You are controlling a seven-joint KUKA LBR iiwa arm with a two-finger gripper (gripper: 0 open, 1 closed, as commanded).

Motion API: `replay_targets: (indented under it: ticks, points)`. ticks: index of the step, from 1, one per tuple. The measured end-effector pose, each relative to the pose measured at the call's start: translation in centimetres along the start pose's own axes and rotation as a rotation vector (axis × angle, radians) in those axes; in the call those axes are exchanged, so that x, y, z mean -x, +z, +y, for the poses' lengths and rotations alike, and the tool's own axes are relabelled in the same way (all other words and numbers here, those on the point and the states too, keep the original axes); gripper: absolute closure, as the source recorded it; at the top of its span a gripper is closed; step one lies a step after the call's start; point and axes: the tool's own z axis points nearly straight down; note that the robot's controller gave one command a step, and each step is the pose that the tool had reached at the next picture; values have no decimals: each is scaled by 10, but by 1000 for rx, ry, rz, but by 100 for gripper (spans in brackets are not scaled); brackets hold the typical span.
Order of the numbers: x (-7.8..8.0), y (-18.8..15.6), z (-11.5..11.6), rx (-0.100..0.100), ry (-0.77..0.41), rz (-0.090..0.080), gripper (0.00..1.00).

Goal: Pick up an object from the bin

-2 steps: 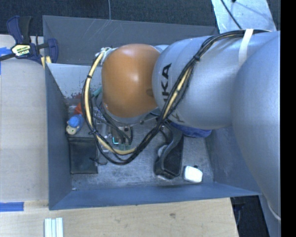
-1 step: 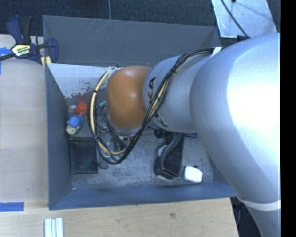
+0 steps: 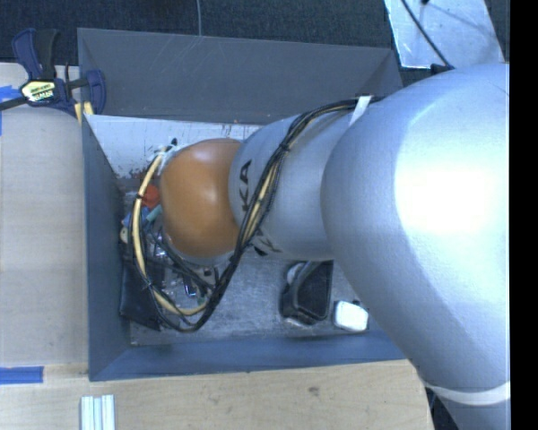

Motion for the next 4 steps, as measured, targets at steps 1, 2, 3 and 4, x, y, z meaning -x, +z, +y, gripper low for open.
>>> replay_targets:
  ticks: [1, 2, 3, 4]
  points:
    - [1, -1, -1, 0, 3, -1, 100]
    - [1, 0, -1, 0, 3, 0, 0]
    - [-30, -3, 17, -2, -434, -14, 0]
    - [-34, -1, 19, 1, -435, -6, 100]
